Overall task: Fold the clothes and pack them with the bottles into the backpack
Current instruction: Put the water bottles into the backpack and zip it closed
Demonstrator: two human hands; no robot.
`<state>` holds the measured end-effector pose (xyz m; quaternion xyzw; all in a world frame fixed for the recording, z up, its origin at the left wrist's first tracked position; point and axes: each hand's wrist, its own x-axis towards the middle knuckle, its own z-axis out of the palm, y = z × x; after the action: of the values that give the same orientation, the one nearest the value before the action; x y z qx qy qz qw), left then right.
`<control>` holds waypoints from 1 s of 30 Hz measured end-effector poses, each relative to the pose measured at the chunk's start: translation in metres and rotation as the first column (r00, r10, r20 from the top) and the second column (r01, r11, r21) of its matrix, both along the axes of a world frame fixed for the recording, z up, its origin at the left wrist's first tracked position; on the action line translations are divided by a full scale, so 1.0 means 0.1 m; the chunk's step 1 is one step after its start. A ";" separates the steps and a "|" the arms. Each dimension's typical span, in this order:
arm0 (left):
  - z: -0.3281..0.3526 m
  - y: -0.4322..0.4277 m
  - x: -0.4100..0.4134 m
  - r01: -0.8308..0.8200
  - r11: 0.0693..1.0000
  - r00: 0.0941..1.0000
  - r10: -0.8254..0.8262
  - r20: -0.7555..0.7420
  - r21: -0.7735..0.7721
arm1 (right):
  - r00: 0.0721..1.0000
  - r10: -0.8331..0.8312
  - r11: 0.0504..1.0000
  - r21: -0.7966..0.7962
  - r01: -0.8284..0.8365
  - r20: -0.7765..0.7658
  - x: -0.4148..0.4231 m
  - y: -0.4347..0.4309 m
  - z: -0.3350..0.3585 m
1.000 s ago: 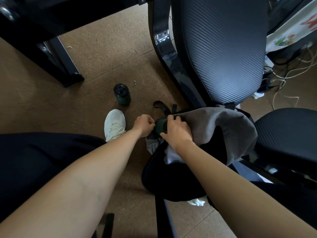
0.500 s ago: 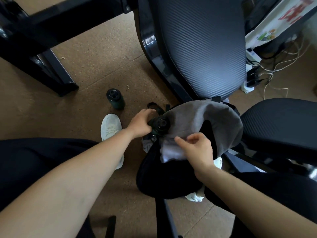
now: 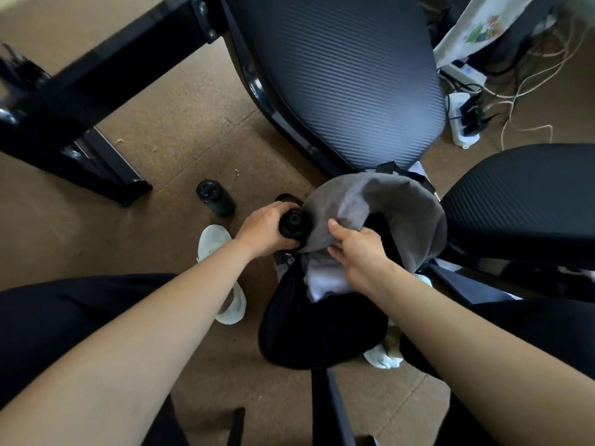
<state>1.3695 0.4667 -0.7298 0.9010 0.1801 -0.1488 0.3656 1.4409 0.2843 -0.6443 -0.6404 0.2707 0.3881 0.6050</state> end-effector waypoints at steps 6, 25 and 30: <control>0.07 0.14 0.30 -0.049 0.999 0.989 0.047 -0.138 -0.016 | 0.999 -0.015 0.998 0.056 0.017 -0.030 0.05 -0.06 -0.04; -0.11 -0.05 0.30 0.240 0.966 0.939 -0.205 -0.275 0.099 | 0.999 0.049 0.996 0.072 -0.047 -0.023 0.15 -0.08 -0.06; -0.27 -0.03 0.18 0.305 0.947 0.919 -0.264 -0.294 0.103 | 0.997 0.070 0.995 0.075 -0.068 -0.014 0.17 -0.08 -0.06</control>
<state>1.3879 0.4636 -0.7572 0.9123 0.1068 -0.3110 0.2439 1.4580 0.2765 -0.6501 -0.6231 0.2387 0.4239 0.6125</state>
